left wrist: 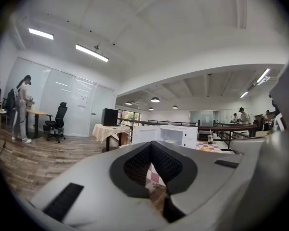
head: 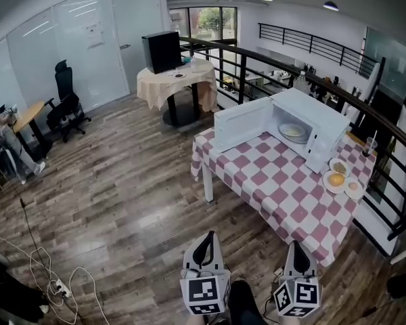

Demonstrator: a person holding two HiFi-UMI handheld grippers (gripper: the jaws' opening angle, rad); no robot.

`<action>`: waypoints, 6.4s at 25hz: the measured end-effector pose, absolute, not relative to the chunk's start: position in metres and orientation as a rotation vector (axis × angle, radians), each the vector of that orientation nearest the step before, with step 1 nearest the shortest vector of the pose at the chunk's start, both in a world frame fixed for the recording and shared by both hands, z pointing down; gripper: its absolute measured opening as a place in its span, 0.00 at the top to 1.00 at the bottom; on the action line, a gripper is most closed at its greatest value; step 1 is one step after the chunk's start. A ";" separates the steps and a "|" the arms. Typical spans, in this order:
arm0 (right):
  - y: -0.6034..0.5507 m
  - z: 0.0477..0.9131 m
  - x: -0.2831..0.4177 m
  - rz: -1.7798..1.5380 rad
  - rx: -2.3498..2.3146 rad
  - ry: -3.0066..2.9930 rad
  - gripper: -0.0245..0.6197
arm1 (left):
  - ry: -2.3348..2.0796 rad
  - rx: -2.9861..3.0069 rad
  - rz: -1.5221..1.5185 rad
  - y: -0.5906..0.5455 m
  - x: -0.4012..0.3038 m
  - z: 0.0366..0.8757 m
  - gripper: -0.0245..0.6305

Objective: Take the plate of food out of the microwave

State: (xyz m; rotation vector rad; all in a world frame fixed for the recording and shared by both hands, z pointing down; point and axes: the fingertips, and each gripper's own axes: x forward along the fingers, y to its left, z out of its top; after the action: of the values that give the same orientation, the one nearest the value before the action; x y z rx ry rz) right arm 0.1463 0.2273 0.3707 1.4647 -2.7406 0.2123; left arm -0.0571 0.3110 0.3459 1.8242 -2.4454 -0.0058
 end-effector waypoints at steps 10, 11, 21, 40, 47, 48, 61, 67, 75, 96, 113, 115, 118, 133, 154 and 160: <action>0.128 0.371 0.114 0.221 1.461 -2.756 0.98 | -2.460 1.802 0.006 0.223 -0.087 0.351 0.94; 0.117 0.371 0.110 0.225 1.454 -2.758 0.98 | -2.460 1.802 0.010 0.212 -0.089 0.351 0.94; 0.000 0.367 0.088 0.253 1.461 -2.769 0.98 | -2.473 1.780 0.039 0.104 -0.114 0.349 0.94; -0.095 0.381 0.072 0.316 1.489 -2.744 0.98 | -2.408 1.819 0.068 0.000 -0.125 0.359 0.94; -0.125 0.391 0.062 0.343 1.533 -2.696 0.98 | -2.345 1.855 0.067 -0.046 -0.138 0.367 0.94; -0.131 0.391 0.063 0.345 1.554 -2.687 0.98 | -2.326 1.876 0.068 -0.056 -0.138 0.368 0.94; -0.218 0.386 0.034 0.344 1.739 -2.567 0.98 | -2.109 2.094 0.097 -0.174 -0.147 0.370 0.94; -0.247 0.386 0.017 0.352 1.792 -2.513 0.98 | -2.046 2.134 0.100 -0.215 -0.167 0.373 0.94; -0.276 0.400 0.004 0.395 1.856 -2.430 0.98 | -1.941 2.184 0.126 -0.258 -0.178 0.389 0.94; -0.330 0.421 0.000 0.486 2.039 -2.266 0.98 | -1.686 2.364 0.217 -0.324 -0.153 0.418 0.94; -0.351 0.459 0.005 0.982 2.063 -2.289 0.98 | -1.631 2.390 0.261 -0.345 -0.126 0.437 0.94; -0.355 0.465 0.008 1.085 2.076 -2.298 0.98 | -1.637 2.384 0.269 -0.347 -0.124 0.439 0.94; -0.364 0.474 0.008 1.327 2.075 -2.329 0.97 | -1.647 2.376 0.276 -0.350 -0.122 0.442 0.94; -0.394 0.518 0.016 2.149 2.132 -2.112 0.89 | -1.679 2.326 0.306 -0.361 -0.116 0.457 0.94; -0.427 0.544 0.016 2.465 2.161 -1.861 0.79 | -1.706 2.285 0.311 -0.367 -0.123 0.469 0.94; -0.443 0.543 0.011 2.463 2.161 -1.904 0.79 | -1.704 2.305 0.311 -0.367 -0.125 0.470 0.94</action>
State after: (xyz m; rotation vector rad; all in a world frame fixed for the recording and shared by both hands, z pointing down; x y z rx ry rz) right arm 0.0109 -0.4433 0.5430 2.1614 -1.9042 2.4625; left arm -0.1249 -0.3672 0.4702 2.3047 -1.7044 0.3111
